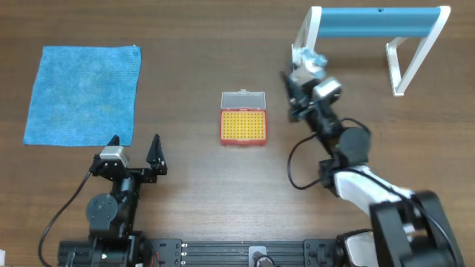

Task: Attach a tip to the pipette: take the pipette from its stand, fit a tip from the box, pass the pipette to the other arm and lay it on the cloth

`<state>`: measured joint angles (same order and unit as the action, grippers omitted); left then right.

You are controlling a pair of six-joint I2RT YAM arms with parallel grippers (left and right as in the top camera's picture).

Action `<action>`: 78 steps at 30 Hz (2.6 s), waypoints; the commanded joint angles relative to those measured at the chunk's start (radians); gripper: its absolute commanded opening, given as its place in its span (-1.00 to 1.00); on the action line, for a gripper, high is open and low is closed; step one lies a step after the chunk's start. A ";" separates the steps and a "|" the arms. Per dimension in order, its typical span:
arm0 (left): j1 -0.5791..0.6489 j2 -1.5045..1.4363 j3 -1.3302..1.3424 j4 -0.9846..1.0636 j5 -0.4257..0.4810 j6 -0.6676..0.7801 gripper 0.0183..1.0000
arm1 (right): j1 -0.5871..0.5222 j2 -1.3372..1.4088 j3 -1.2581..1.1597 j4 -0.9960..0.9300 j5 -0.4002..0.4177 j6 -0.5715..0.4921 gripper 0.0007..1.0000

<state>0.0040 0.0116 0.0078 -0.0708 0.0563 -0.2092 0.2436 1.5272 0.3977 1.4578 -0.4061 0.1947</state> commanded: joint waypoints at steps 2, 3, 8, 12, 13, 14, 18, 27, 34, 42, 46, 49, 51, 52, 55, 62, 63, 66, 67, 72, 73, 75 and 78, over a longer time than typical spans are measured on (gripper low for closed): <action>0.003 -0.006 -0.002 -0.005 0.005 0.009 1.00 | 0.097 0.216 0.078 0.005 -0.059 0.167 -0.84; 0.003 -0.006 -0.002 -0.005 0.005 0.009 0.99 | 0.116 0.230 0.100 0.004 -0.059 0.167 -0.83; 0.003 -0.006 -0.002 -0.005 0.005 0.009 0.99 | 0.172 0.295 0.118 -0.016 -0.165 0.012 -0.84; 0.003 -0.006 -0.002 -0.005 0.005 0.009 1.00 | 0.192 0.365 0.118 -0.003 -0.167 -0.055 -0.84; 0.003 -0.006 -0.002 -0.005 0.005 0.009 0.99 | 0.198 0.366 0.118 0.004 -0.167 -0.055 -0.84; 0.003 -0.006 -0.002 -0.005 0.005 0.009 1.00 | 0.201 0.366 0.118 0.003 -0.167 -0.055 -0.84; 0.003 -0.006 -0.002 -0.005 0.005 0.009 1.00 | 0.195 0.366 0.117 -0.005 -0.167 -0.055 -0.84; 0.003 -0.006 -0.002 -0.005 0.005 0.009 0.99 | 0.198 0.370 0.117 -0.054 -0.166 -0.074 -0.84; 0.003 -0.006 -0.002 -0.005 0.005 0.009 0.99 | 0.210 0.370 0.125 -0.039 -0.168 -0.073 -0.84; 0.003 -0.006 -0.002 -0.005 0.005 0.009 0.99 | 0.209 0.389 0.137 -0.051 -0.163 -0.078 -0.84; 0.003 -0.006 -0.002 -0.005 0.005 0.009 0.99 | 0.209 0.413 0.161 -0.042 -0.164 -0.077 -0.84; 0.003 -0.006 -0.002 -0.005 0.005 0.009 0.99 | 0.209 0.413 0.161 -0.042 -0.164 -0.077 -0.84; 0.003 -0.006 -0.002 -0.005 0.005 0.009 0.99 | 0.209 0.410 0.158 0.005 -0.164 -0.077 -0.84; 0.003 -0.006 -0.002 -0.005 0.005 0.009 0.99 | 0.209 0.404 0.150 0.004 -0.164 -0.077 -0.84; 0.003 -0.006 -0.002 -0.005 0.005 0.009 0.99 | 0.209 0.390 0.128 0.003 -0.167 -0.077 -0.84; 0.003 -0.006 -0.002 -0.005 0.005 0.009 1.00 | 0.192 0.390 0.119 -0.007 -0.167 -0.077 -0.84; 0.003 -0.006 -0.002 -0.005 0.005 0.009 0.99 | 0.190 0.390 0.119 -0.008 -0.167 -0.077 -0.84; 0.003 -0.006 -0.002 -0.005 0.005 0.009 0.99 | 0.182 0.390 0.115 -0.009 -0.171 -0.077 -0.83; 0.003 -0.006 -0.002 -0.005 0.005 0.009 0.99 | 0.182 0.390 0.113 -0.009 -0.184 -0.077 -0.84; 0.003 -0.006 -0.002 -0.005 0.005 0.009 0.99 | 0.182 0.388 0.110 0.000 -0.190 -0.077 -0.84; 0.003 -0.006 -0.002 -0.005 0.005 0.009 0.99 | 0.182 0.381 0.110 0.004 -0.190 -0.077 -0.84; 0.003 -0.006 -0.002 -0.005 0.005 0.009 0.99 | 0.182 0.374 0.110 0.004 -0.190 -0.077 -0.84; 0.003 -0.006 -0.002 -0.005 0.005 0.009 1.00 | 0.182 0.373 0.110 0.003 -0.190 -0.077 -0.84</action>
<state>0.0044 0.0116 0.0078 -0.0708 0.0566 -0.2092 0.4328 1.9263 0.5140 1.4521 -0.5793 0.1284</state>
